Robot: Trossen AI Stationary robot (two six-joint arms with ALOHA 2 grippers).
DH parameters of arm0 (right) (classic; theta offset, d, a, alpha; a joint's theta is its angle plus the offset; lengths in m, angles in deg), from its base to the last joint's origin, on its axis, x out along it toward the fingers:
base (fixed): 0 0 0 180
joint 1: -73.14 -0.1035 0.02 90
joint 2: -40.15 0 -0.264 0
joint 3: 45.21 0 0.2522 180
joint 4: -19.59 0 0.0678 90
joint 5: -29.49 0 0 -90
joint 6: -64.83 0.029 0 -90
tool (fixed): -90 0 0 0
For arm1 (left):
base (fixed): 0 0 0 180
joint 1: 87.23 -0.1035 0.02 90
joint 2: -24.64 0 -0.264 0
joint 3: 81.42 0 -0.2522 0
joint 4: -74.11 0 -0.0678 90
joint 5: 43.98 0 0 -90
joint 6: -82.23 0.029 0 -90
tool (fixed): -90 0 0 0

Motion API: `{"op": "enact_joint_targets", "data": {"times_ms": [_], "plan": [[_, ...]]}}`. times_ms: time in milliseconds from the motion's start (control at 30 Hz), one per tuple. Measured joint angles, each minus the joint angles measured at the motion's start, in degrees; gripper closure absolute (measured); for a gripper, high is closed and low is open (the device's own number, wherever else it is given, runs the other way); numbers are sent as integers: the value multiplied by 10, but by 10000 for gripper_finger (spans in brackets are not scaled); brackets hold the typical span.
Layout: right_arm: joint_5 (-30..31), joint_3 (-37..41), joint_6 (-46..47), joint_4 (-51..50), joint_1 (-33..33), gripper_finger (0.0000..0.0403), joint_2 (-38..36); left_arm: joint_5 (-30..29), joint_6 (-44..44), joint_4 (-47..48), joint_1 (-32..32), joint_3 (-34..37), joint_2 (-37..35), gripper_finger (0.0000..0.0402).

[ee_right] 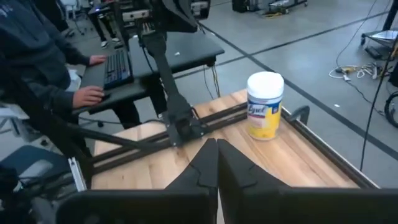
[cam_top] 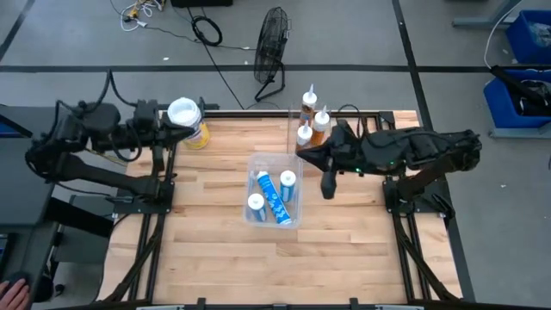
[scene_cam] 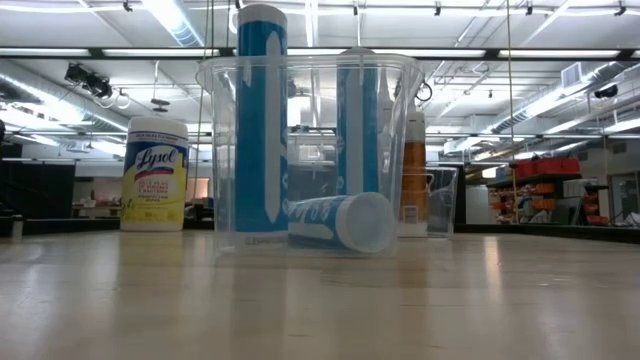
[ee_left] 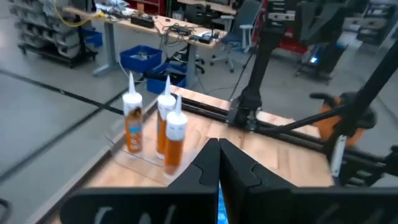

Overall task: Sort silicone sealant tubes
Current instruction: Return to Home Position

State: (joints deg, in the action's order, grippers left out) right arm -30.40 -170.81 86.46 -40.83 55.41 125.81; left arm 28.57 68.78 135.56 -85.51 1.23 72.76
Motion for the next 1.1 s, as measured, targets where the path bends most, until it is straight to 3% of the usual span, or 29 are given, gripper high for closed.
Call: {"op": "enact_joint_targets", "data": {"times_ms": [100, 267, 367, 433, 533, 600, 633, 833, 900, 1100], "plan": [[-5, 89, -1, 43, -10, 402, -49, 6, -48, -34, 0, 82, -50, 398], [-44, 311, -11, 248, -26, 402, -164, 6, -143, -51, 0, 203, -107, 399], [-85, 436, -5, 352, -28, 402, -234, -30, -195, -50, 0, 268, -123, 397], [-91, 512, 18, 382, -28, 403, -279, -59, -233, -40, 0, 295, -123, 394], [-82, 597, 123, 340, -28, 403, -328, -79, -304, -16, 0, 317, -120, 395], [-81, 634, 202, 304, -28, 403, -346, -81, -279, -44, 3, 326, -119, 398], [-73, 653, 192, 323, -32, 403, -351, -72, -244, -63, 8, 329, -119, 399], [28, 758, 19, 523, -90, 403, -388, -36, -59, -208, 42, 354, -136, 399], [59, 796, 14, 523, -91, 403, -412, -42, -44, -245, 43, 381, -158, 399], [37, 897, 29, 550, -92, 403, -521, -38, -57, -334, 42, 481, -244, 399]]}}
